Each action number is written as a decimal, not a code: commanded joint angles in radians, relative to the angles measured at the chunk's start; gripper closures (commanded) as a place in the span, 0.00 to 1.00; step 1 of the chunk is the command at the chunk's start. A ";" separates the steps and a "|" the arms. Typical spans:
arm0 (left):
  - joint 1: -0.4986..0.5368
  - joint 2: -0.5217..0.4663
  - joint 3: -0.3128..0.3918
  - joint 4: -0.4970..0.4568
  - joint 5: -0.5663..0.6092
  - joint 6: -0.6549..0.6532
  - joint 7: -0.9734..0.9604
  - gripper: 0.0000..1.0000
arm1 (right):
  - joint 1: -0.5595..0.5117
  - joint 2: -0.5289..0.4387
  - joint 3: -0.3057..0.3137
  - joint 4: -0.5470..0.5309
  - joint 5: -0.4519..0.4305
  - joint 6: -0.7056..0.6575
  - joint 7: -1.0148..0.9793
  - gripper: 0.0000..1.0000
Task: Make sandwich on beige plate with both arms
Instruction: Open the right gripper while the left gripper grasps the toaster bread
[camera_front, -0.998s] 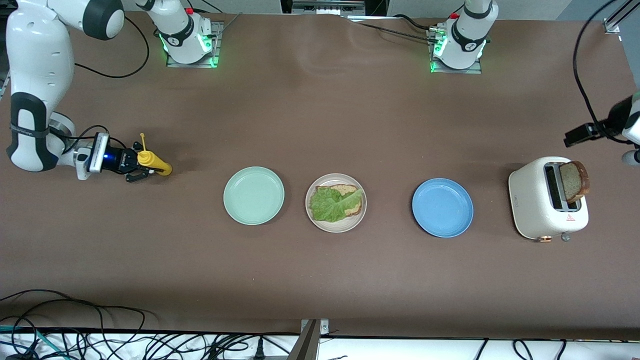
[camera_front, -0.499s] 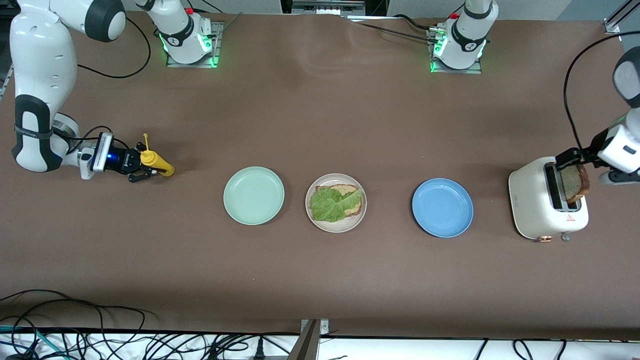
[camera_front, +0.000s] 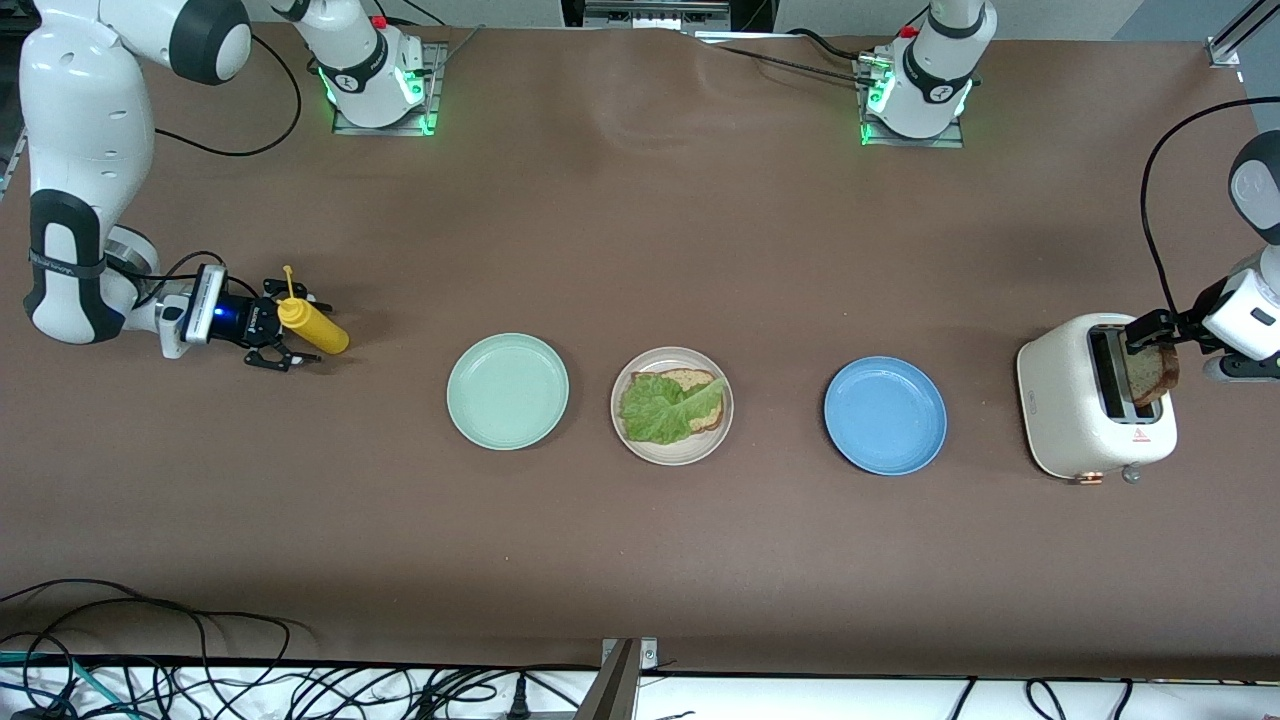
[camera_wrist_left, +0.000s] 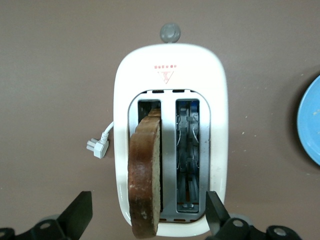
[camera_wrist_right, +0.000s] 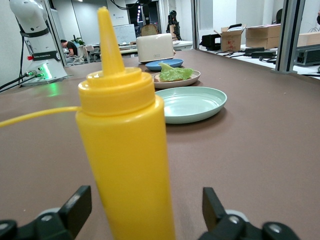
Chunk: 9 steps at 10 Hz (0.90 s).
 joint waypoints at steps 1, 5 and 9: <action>0.006 0.020 -0.004 0.006 0.013 0.010 0.018 0.03 | -0.047 0.003 0.001 -0.008 -0.020 -0.020 -0.018 0.01; 0.014 0.021 -0.004 0.009 0.015 0.002 0.070 1.00 | -0.077 -0.011 -0.084 0.035 -0.149 -0.002 0.029 0.00; 0.014 -0.029 -0.002 0.030 0.025 -0.032 0.099 1.00 | -0.017 -0.030 -0.259 0.255 -0.311 -0.081 0.355 0.01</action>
